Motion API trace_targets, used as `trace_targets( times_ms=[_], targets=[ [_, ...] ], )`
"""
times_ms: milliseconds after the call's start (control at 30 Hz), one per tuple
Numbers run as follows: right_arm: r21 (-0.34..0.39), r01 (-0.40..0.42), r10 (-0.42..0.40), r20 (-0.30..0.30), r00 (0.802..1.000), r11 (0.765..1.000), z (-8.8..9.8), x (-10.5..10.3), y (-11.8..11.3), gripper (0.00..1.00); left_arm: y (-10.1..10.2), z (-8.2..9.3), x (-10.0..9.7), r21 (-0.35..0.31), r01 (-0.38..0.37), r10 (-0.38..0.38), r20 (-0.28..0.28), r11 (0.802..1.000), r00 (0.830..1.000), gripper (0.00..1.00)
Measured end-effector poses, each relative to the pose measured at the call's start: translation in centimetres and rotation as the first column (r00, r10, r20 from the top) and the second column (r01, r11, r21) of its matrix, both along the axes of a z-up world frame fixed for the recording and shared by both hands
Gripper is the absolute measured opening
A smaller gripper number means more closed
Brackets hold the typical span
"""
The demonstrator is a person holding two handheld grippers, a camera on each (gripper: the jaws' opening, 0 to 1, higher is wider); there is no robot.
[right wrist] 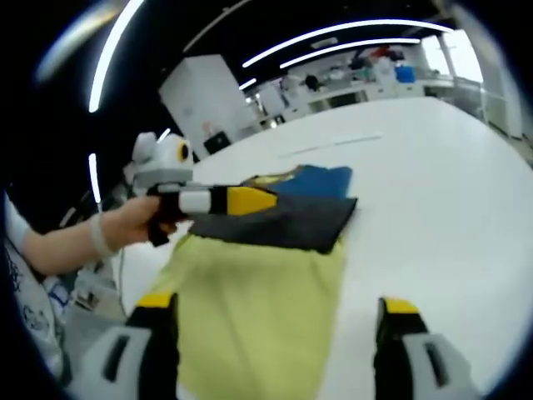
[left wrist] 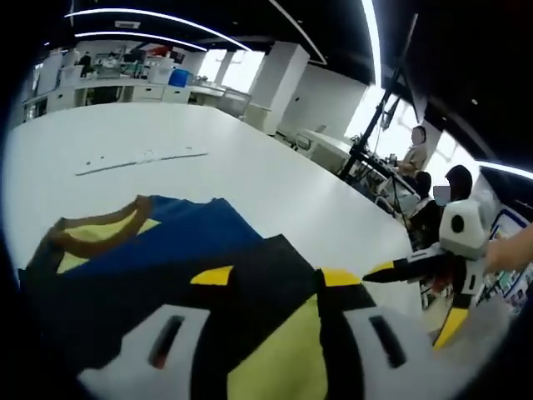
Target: Fold the garment on the visible template until the final outline fits inside the template.
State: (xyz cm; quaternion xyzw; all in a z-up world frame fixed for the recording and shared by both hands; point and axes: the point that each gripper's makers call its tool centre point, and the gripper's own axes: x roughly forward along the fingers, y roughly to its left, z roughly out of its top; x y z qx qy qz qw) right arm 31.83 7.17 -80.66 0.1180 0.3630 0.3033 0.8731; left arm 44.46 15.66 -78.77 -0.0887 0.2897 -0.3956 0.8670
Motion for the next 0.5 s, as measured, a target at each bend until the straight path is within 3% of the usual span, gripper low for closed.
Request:
trace_targets(
  times_ms=[233, 500],
  targets=[
    [0.006, -0.013, 0.013, 0.008, 1.0, 1.0, 0.2, 0.6, 0.5, 0.99, 5.6, 0.5, 0.6, 0.047, -0.091, 0.09, 0.021, 0.995, 0.996, 0.32],
    [0.006, -0.025, 0.025, 0.015, 1.0, 1.0, 0.2, 1.1, 0.8, 0.99, 12.3, 0.4, 1.0, 0.102, -0.194, 0.192, 0.029, 0.976, 0.981, 0.3]
  ],
)
